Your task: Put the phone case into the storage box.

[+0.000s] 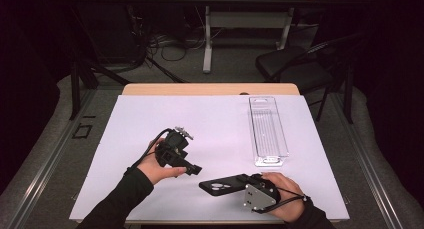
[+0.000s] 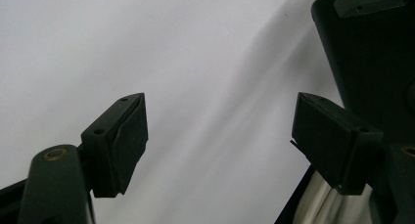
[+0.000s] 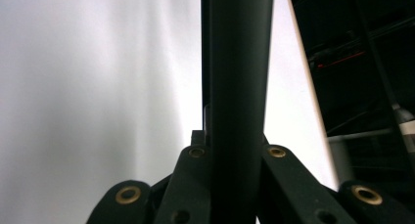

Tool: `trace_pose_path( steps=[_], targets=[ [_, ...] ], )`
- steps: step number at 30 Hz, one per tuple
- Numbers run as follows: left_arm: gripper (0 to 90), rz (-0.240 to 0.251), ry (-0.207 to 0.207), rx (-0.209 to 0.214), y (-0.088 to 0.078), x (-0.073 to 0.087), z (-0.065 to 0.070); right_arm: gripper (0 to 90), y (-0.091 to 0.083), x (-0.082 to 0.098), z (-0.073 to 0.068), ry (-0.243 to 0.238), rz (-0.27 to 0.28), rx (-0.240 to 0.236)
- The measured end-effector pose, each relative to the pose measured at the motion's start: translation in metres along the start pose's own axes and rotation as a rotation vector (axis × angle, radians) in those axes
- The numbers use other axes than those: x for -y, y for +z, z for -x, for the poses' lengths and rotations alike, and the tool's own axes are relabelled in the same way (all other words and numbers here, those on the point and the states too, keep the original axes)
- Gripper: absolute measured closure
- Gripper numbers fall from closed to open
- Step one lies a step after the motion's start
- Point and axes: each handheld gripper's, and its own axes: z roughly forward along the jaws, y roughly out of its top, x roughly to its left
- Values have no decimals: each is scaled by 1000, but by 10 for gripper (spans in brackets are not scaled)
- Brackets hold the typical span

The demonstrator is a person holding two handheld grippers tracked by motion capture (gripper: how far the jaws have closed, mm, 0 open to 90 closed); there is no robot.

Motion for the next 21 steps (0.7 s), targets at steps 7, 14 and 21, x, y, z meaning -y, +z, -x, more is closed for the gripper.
trace_pose_path(
  steps=[7,14,21],
  targets=[
    [227,13,7,-10,0,4,-3,886,2,4,5,179,17,-56],
    [233,24,5,-13,1,7,-3,888,5,8,12,331,66,-107],
    [244,45,10,-4,2,7,-1,887,6,14,19,495,118,-142]
  ],
)
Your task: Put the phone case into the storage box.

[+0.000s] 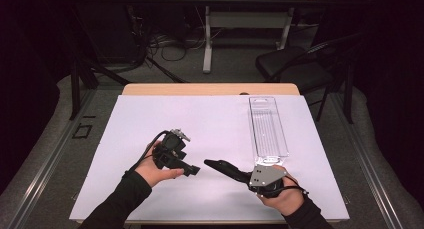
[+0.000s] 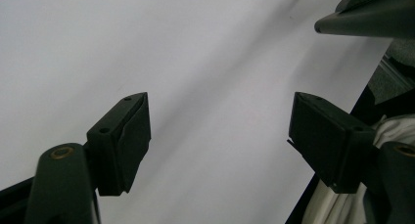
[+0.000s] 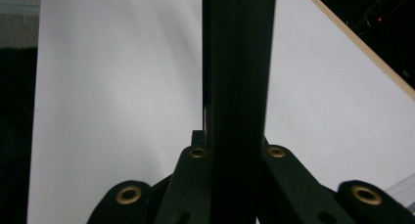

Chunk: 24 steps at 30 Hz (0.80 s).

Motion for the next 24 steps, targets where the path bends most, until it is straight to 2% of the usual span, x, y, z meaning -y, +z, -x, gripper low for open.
trace_pose_path(
  steps=[3,8,15,22,24],
  targets=[
    [252,18,2,3,1,-1,1,887,1,1,3,71,18,-15],
    [276,38,-4,31,3,-2,2,887,3,4,9,176,47,-38],
    [283,75,-9,65,5,-4,6,887,7,3,11,250,86,-65],
    [280,123,-45,81,5,-6,5,887,11,3,12,290,78,-50],
    [278,138,-37,80,3,-6,5,887,12,3,12,308,86,-54]
  ],
)
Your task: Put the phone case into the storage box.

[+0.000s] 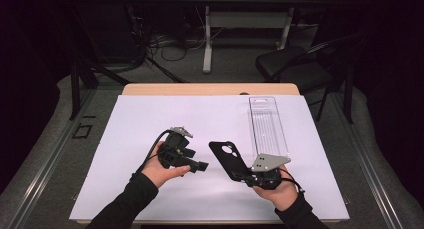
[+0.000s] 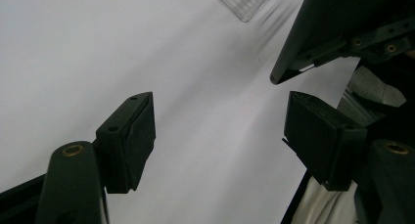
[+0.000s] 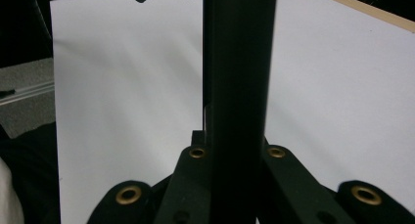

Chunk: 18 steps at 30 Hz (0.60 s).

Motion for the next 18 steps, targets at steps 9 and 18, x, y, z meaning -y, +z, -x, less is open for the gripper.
trace_pose_path(
  steps=[9,18],
  targets=[
    [283,43,69,-29,2,0,8,887,4,4,1,42,18,-22],
    [392,101,109,-31,0,-2,12,887,5,4,2,76,42,-39]
  ],
)
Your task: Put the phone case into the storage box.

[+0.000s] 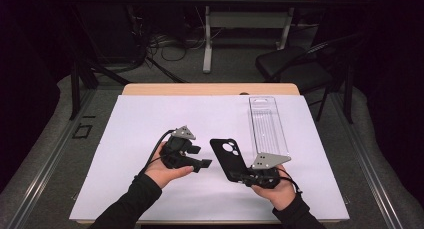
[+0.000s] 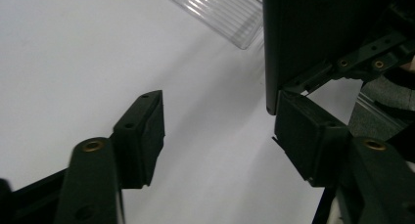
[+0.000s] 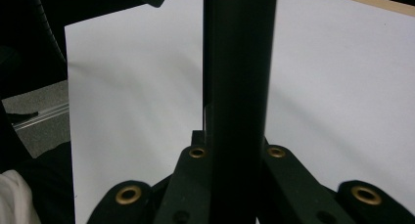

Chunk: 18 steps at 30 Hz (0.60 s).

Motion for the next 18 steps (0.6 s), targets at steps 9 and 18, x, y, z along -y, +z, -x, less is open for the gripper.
trace_pose_path(
  steps=[9,18],
  targets=[
    [458,32,2,61,-4,-5,4,887,1,0,-1,1,13,-27],
    [497,35,85,90,-2,-7,6,887,2,1,-2,-15,13,-58]
  ],
)
